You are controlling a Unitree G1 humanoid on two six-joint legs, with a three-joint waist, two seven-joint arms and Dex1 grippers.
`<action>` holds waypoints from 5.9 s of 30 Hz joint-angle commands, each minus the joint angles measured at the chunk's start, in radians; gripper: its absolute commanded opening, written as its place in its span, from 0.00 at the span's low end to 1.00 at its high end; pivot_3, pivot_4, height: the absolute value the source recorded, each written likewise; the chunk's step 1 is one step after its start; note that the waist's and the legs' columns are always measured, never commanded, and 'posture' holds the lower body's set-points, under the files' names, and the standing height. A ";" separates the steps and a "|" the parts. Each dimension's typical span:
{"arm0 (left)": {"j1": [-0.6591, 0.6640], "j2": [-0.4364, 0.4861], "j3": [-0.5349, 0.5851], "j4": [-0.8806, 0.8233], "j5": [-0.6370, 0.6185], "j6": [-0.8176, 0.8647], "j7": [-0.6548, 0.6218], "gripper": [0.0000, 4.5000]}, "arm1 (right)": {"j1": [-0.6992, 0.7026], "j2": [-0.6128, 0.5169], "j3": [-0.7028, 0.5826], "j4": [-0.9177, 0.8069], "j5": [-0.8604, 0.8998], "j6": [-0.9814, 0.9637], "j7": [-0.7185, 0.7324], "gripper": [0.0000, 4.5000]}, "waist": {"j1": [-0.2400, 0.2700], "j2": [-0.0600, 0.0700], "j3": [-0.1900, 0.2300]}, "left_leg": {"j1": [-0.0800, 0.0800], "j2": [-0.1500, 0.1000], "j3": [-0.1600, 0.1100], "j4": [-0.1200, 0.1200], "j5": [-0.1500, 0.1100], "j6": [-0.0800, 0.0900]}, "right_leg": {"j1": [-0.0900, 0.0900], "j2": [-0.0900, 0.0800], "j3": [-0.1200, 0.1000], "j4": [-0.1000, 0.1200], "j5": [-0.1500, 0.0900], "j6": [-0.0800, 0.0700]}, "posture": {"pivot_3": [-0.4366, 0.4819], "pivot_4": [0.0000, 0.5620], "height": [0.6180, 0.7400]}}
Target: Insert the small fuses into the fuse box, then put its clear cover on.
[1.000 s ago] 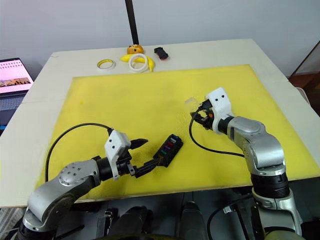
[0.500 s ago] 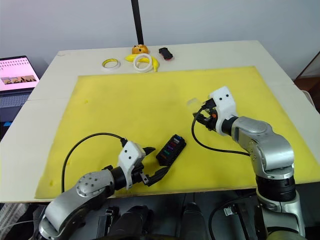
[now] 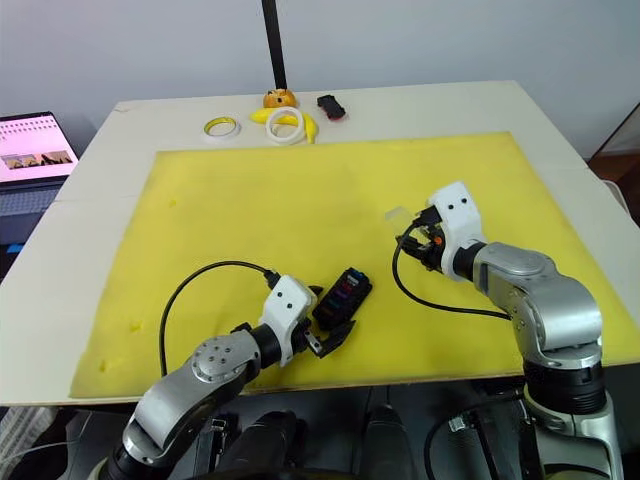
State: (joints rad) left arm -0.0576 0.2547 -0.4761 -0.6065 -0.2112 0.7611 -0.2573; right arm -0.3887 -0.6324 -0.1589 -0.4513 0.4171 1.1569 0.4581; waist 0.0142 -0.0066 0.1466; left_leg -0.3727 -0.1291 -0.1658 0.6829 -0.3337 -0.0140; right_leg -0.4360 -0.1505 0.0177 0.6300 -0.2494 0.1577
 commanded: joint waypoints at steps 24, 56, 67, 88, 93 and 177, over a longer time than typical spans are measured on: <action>-0.188 0.101 0.018 0.123 -0.026 -0.080 -0.276 0.57 | -0.009 -0.083 -0.069 -0.169 0.176 0.002 0.132 0.38 | 0.004 0.000 0.000 | 0.000 0.000 0.000 0.000 0.000 0.000 | 0.001 0.000 -0.001 -0.001 0.000 0.000 | 0.48 0.27 1.00; -0.613 0.101 0.051 0.970 0.073 -0.756 -0.986 0.57 | -0.069 -0.259 0.393 -0.011 -0.042 -0.534 0.583 0.38 | 0.000 -0.001 0.001 | 0.000 0.000 -0.002 0.002 0.000 0.000 | 0.002 0.000 -0.004 -0.001 0.000 0.000 | 0.48 0.27 1.00; -0.619 0.103 0.075 0.976 0.083 -0.756 -0.976 0.57 | -0.067 -0.235 0.407 0.034 -0.075 -0.554 0.602 0.38 | 0.000 -0.001 0.001 | 0.000 0.000 -0.002 0.002 0.000 0.000 | 0.002 -0.001 -0.003 -0.001 0.000 0.000 | 0.48 0.27 1.00; -0.621 0.113 0.084 0.981 0.089 -0.755 -0.999 0.57 | -0.003 -0.232 0.381 0.027 -0.074 -0.546 0.597 0.38 | -0.002 -0.001 0.001 | 0.000 0.000 -0.002 0.002 0.000 0.000 | 0.002 0.000 -0.004 -0.001 0.000 0.000 | 0.48 0.27 1.00; -0.624 0.110 0.086 0.984 0.089 -0.756 -1.000 0.57 | -0.010 -0.226 0.372 0.042 -0.081 -0.557 0.594 0.38 | -0.002 -0.001 0.001 | 0.000 0.000 -0.002 0.002 0.000 0.000 | 0.002 0.000 -0.004 -0.001 0.000 0.000 | 0.48 0.27 1.00; -0.621 0.095 0.097 0.959 0.081 -0.730 -1.046 0.57 | -0.014 -0.239 0.347 -0.063 -0.263 -0.648 0.513 0.98 | -0.003 -0.001 0.001 | 0.000 0.000 -0.002 0.002 0.000 0.000 | 0.001 0.000 -0.003 0.000 0.000 0.000 | 0.48 0.27 1.00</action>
State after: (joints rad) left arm -0.6725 0.3434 -0.3989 0.3738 -0.1300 0.0357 -1.3041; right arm -0.3771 -0.8765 0.2291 -0.5030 0.1323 0.5010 0.9644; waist 0.0114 -0.0075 0.1474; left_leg -0.3728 -0.1293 -0.1677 0.6846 -0.3338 -0.0136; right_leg -0.4348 -0.1505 0.0143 0.6299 -0.2493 0.1579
